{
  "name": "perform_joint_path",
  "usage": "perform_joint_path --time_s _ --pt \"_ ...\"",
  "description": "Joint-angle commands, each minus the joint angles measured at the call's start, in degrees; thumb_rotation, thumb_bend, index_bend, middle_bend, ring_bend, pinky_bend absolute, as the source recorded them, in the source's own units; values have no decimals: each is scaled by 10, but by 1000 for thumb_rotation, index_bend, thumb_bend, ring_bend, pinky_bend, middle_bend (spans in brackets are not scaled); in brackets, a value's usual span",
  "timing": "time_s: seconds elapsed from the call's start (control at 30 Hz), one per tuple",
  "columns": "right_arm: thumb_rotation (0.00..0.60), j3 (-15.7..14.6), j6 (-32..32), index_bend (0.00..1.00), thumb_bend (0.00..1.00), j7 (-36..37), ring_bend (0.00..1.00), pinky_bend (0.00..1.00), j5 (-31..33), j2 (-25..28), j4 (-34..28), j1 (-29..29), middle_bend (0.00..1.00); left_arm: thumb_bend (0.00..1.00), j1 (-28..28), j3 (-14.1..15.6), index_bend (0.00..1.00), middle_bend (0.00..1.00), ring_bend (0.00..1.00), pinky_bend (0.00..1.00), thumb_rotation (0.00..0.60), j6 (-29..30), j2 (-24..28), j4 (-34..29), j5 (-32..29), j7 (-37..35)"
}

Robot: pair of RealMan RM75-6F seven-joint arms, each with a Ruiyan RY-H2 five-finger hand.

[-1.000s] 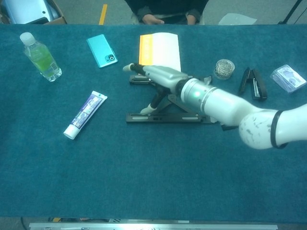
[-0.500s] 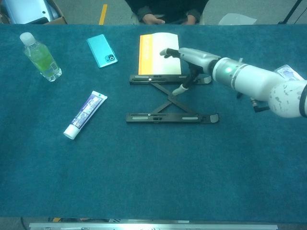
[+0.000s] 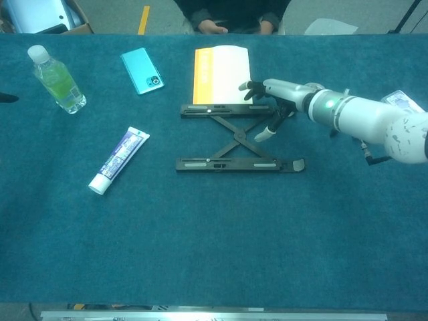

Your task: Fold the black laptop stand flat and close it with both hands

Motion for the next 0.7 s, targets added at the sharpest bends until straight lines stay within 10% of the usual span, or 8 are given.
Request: perform_joint_path --time_s 0.03,0.7 --pt "600 -3 -2 0 0 3 131 79 -1 4 -6 -1 165 324 1 2 37 68 29 109 600 1 1 1 0 -2" --pt "600 -26 21 0 0 3 222 79 5 73 -130 -15 172 324 -9 17 32 59 18 90 600 -9 18 7 32 -25"
